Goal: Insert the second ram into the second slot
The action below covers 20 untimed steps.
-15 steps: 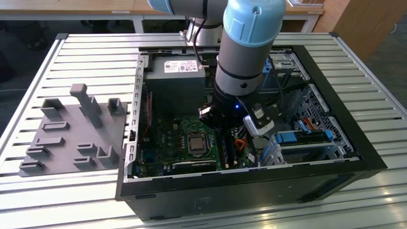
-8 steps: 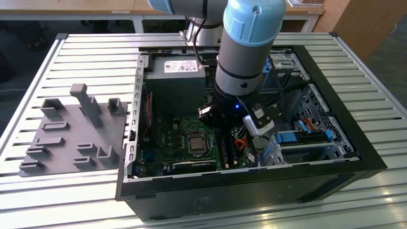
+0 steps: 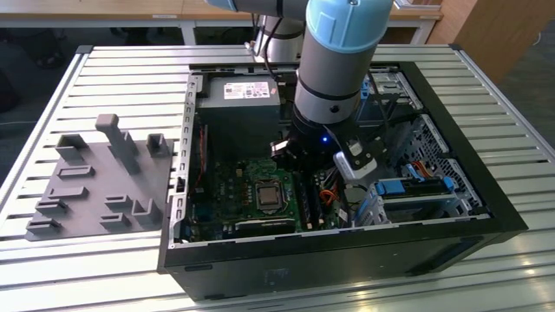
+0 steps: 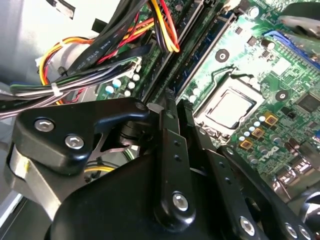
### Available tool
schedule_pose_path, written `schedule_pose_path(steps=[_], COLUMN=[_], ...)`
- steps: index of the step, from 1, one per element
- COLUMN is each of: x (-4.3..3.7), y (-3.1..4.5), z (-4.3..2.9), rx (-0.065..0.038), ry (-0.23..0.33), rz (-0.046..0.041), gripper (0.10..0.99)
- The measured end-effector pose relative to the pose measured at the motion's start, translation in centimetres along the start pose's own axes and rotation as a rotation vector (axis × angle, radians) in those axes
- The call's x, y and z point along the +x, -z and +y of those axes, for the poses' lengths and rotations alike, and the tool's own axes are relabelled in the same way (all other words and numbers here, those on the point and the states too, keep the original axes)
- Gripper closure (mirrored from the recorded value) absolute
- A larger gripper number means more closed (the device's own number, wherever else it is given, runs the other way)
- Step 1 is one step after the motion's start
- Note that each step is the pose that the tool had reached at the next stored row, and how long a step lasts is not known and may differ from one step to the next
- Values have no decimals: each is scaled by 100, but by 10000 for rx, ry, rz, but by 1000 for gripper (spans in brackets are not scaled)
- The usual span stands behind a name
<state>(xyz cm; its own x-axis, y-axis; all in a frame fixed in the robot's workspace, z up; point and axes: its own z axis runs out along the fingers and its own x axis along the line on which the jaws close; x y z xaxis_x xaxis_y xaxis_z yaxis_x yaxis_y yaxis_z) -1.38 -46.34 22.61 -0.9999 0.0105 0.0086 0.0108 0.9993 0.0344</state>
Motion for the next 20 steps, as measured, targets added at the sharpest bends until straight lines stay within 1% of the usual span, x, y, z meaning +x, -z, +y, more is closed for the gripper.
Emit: schedule_pose_path(steps=[2, 3, 4, 7, 20], x=[0, 0, 0, 0, 0], y=[17, 16, 17, 16, -58], z=[1, 1, 1, 0, -3], rx=[4, 6, 9, 12, 18], ry=[0, 0, 1, 1, 1], rz=[1, 0, 0, -5, -12], gripper=[890, 957, 980, 980, 980])
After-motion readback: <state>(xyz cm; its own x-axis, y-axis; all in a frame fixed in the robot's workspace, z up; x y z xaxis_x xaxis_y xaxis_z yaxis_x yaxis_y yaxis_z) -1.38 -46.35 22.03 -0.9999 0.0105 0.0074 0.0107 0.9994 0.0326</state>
